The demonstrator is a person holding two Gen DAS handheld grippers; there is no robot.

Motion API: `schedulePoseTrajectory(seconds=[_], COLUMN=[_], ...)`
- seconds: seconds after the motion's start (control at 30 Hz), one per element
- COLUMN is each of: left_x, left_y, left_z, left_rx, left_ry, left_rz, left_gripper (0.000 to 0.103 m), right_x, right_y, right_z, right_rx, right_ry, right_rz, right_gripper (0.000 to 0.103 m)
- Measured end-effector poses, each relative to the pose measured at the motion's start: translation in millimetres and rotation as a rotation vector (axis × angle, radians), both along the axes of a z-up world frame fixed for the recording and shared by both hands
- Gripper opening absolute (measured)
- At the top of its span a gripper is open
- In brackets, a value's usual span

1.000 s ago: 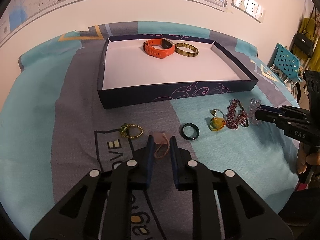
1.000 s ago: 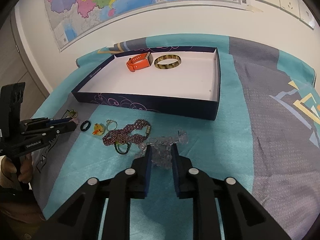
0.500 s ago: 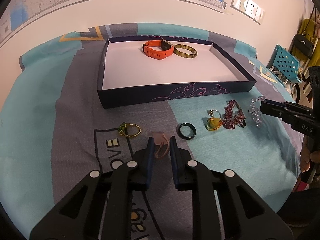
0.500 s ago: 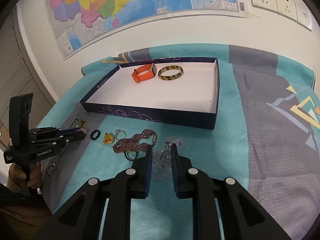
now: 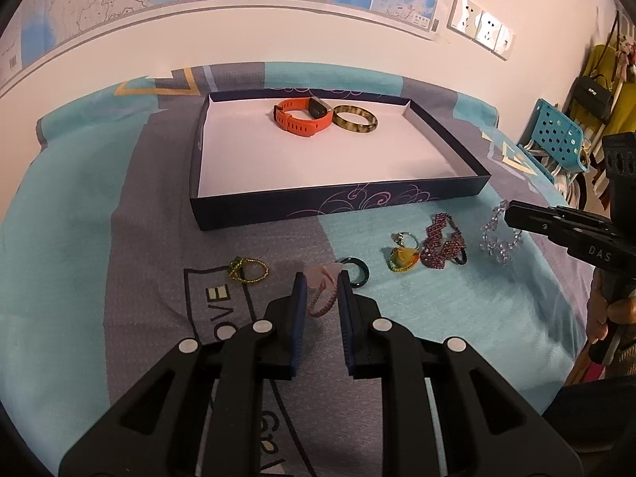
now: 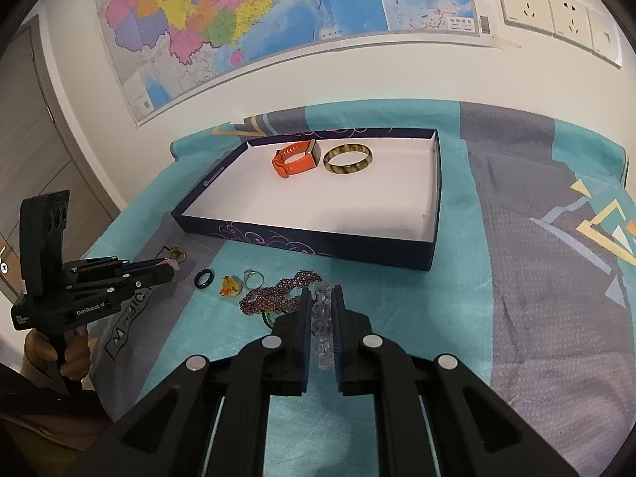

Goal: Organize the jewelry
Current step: 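Grasp the pink clip with the left tool while the right tool grasps and lifts the crystal bracelet, then carry the pink clip with the left tool into the tray while the right tool carries the crystal bracelet there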

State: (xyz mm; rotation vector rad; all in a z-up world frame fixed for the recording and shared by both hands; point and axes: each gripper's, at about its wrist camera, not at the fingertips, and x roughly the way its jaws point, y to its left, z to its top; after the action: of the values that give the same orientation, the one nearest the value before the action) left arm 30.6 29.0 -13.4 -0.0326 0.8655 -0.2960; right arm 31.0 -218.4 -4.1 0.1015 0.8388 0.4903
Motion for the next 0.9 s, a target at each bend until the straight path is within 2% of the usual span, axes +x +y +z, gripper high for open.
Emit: schedulePoseTrajectory(seconds=[0.9], left_x=[7], left_y=[-3], left_z=[22], left_rx=[-0.029], left_ry=[-0.059], left_rz=[-0.028], left_gripper=[0.016], right_x=[14], right_y=[11], right_z=[38], right_rx=[0.054], right_ry=[-0.088], right_rz=[0.049], right_gripper=[0.008])
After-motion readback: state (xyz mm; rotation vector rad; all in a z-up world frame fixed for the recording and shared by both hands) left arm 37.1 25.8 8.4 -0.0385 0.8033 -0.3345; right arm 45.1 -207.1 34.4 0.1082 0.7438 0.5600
